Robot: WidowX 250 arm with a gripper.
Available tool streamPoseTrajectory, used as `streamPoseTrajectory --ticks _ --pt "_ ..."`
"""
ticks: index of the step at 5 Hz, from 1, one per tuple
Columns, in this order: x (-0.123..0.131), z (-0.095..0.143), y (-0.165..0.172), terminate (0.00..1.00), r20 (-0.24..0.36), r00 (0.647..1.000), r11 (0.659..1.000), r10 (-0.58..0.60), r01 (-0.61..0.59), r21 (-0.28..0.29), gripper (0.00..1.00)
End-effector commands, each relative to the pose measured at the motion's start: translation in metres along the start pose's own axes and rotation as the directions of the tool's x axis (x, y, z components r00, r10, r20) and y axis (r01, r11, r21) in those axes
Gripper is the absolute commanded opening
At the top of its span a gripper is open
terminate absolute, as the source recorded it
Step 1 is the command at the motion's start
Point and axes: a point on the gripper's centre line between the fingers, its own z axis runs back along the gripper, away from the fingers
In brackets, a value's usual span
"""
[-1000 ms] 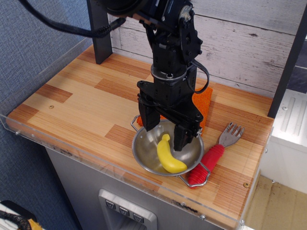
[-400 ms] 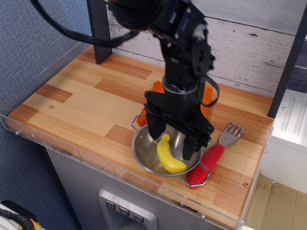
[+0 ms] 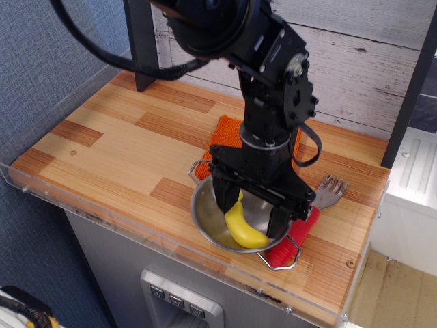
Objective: Move the banana to the upper left corner of the counter.
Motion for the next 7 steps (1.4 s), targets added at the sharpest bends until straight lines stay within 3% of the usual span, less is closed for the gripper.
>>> streamPoseTrajectory --ticks 1,4,5,7 --pt "-0.011 -0.002 0.003 0.0 -0.005 0.999 0.999 0.034 -0.034 0.011 1.0" --pt "-0.022 -0.019 0.024 0.0 -0.068 0.996 0.998 0.063 -0.061 0.031 1.0" --pt "-0.023 -0.019 0.026 0.0 -0.065 0.996 0.998 0.058 -0.057 0.015 0.0" --pt "-0.015 0.014 0.031 0.0 -0.034 0.999 0.999 0.022 -0.023 -0.041 0.0"
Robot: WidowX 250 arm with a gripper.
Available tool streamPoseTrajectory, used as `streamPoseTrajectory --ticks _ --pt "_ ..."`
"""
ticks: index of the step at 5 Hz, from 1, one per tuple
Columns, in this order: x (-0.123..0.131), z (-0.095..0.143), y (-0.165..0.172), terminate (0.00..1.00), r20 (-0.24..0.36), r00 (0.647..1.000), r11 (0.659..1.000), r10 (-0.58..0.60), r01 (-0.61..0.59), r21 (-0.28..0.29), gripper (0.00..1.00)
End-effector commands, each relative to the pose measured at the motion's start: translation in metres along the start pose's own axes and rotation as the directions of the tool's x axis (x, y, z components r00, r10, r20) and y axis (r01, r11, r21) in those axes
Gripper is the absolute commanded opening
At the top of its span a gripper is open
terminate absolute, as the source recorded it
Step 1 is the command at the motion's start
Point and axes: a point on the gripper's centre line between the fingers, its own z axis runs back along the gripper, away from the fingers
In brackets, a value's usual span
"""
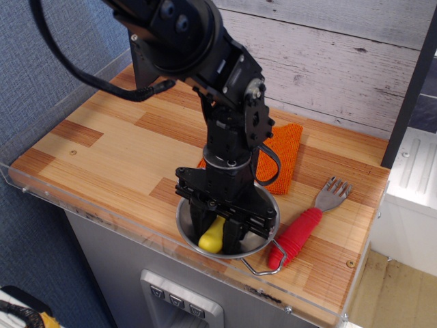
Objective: Move the banana to the upper left corner of the counter.
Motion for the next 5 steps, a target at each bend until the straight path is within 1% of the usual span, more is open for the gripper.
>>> streamPoseTrajectory --ticks 1,2,3,4,5 --pt "0.013 0.068 0.02 0.0 0.105 0.994 0.998 -0.018 0.024 -0.059 0.0" --pt "0.017 0.088 0.055 0.0 0.1 0.995 0.994 0.013 -0.002 -0.108 0.0" --pt "0.022 0.077 0.104 0.0 0.083 0.995 0.991 0.051 -0.04 -0.131 0.0" --pt "0.03 0.055 0.154 0.0 0.059 0.994 0.99 0.09 -0.083 -0.115 0.0" --pt "0.046 0.04 0.183 0.0 0.058 0.991 0.989 0.122 -0.116 -0.092 0.0"
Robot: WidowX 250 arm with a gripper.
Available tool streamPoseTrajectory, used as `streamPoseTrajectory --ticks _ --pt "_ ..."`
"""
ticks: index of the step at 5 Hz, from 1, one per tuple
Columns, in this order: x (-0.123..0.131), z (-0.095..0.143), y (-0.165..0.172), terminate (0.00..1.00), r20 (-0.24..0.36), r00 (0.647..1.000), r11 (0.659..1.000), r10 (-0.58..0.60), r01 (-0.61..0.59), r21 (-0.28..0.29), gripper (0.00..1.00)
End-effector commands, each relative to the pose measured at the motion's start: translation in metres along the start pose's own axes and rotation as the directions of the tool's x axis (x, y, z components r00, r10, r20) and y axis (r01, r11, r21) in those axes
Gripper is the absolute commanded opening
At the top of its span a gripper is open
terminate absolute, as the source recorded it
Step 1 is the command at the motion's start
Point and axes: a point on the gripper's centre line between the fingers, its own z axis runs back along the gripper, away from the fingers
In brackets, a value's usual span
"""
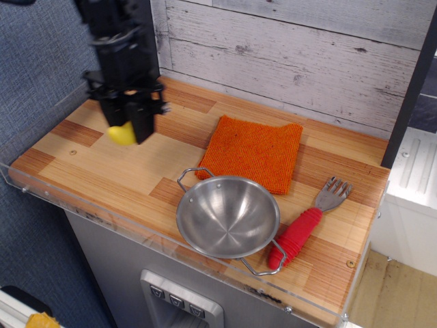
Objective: Move the banana to the upper left corner of the counter.
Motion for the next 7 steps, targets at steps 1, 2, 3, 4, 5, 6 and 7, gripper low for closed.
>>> streamPoseTrajectory --ticks 1,2,3,4,5,6,7 --pt "0.043 0.002 0.049 0.0 0.073 0.997 0.994 0.031 -0.039 0.101 0.0" --pt "0.06 0.012 0.055 0.0 0.112 0.993 0.98 0.02 -0.042 0.193 0.0" --pt "0.061 0.009 0.052 0.0 0.115 0.993 0.975 0.011 -0.037 0.219 0.0" --pt "0.054 0.001 0.042 0.0 0.085 0.996 0.978 0.002 -0.019 0.206 1.0" --pt "0.049 -0.003 0.037 0.0 0.076 0.997 0.981 0.008 -0.022 0.191 1.0" --pt "0.044 -0.006 0.034 0.0 0.062 0.998 0.986 0.016 -0.026 0.167 1.0" --pt "0.035 0.026 0.027 0.0 0.12 0.992 0.991 0.023 -0.039 0.128 1.0"
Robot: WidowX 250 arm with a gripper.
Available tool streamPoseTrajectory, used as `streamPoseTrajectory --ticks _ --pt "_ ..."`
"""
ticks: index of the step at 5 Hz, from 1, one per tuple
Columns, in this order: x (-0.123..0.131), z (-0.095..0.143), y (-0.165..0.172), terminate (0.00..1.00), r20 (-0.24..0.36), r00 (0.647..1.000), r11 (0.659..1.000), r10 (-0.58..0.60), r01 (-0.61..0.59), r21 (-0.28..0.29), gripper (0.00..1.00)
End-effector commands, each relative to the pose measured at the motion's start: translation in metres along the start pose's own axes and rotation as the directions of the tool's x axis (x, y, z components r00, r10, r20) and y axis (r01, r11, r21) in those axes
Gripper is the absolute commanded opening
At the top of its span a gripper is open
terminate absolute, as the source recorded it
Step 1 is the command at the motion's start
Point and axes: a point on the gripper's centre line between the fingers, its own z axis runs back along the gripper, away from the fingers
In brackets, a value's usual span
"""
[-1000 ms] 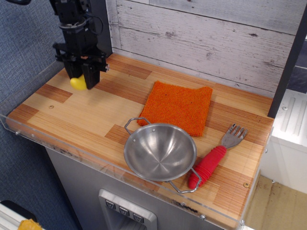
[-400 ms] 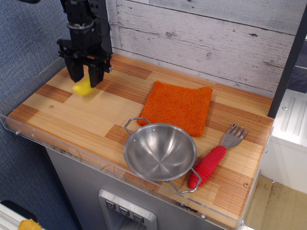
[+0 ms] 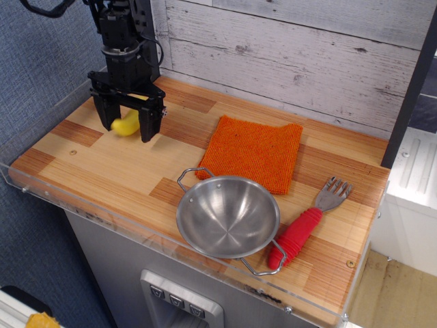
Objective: Move the banana to the upper left corner of the counter.
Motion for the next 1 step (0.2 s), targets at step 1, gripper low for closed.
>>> streamPoseTrajectory --ticks 1 --pt "-0.0142 0.0969 0.0038 1.0 0.163 0.986 0.998 0.026 -0.017 -0.058 1.0"
